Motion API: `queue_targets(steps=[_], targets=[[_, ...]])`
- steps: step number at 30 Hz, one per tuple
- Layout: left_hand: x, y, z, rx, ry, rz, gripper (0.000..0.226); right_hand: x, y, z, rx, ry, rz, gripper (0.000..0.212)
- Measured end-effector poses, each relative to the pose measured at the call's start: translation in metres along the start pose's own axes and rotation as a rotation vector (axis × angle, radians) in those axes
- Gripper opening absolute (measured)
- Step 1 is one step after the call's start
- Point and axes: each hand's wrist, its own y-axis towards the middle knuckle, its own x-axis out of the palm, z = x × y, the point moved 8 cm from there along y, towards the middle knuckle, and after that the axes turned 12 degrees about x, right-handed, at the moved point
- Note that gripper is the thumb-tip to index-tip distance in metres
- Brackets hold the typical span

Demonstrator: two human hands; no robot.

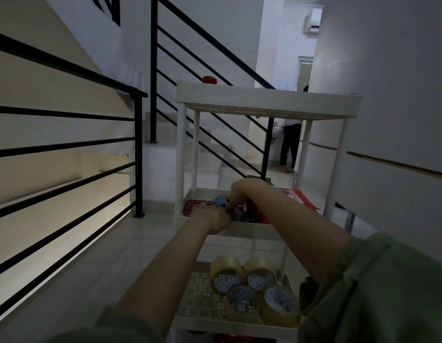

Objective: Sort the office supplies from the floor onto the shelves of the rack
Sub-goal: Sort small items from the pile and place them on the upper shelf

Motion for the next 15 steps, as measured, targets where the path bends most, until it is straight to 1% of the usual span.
queue_targets(steps=[4, 7, 10, 13, 15], targets=[[0.003, 0.006, -0.005, 0.037, -0.014, 0.031, 0.042, 0.001, -0.001, 0.011, -0.005, 0.070, 0.046, 0.041], [0.003, 0.004, -0.002, 0.056, -0.006, 0.027, 0.043, -0.003, 0.000, 0.016, 0.003, 0.041, 0.166, 0.042], [0.002, 0.003, 0.000, 0.070, -0.006, 0.019, 0.045, -0.008, -0.003, 0.020, 0.016, 0.060, 0.237, 0.041], [0.003, 0.004, 0.001, 0.081, -0.022, -0.005, 0.043, -0.015, -0.007, 0.022, 0.012, 0.151, 0.290, 0.038], [0.003, 0.005, 0.000, 0.076, -0.031, -0.001, 0.042, -0.018, -0.005, 0.021, 0.008, 0.202, 0.279, 0.035]])
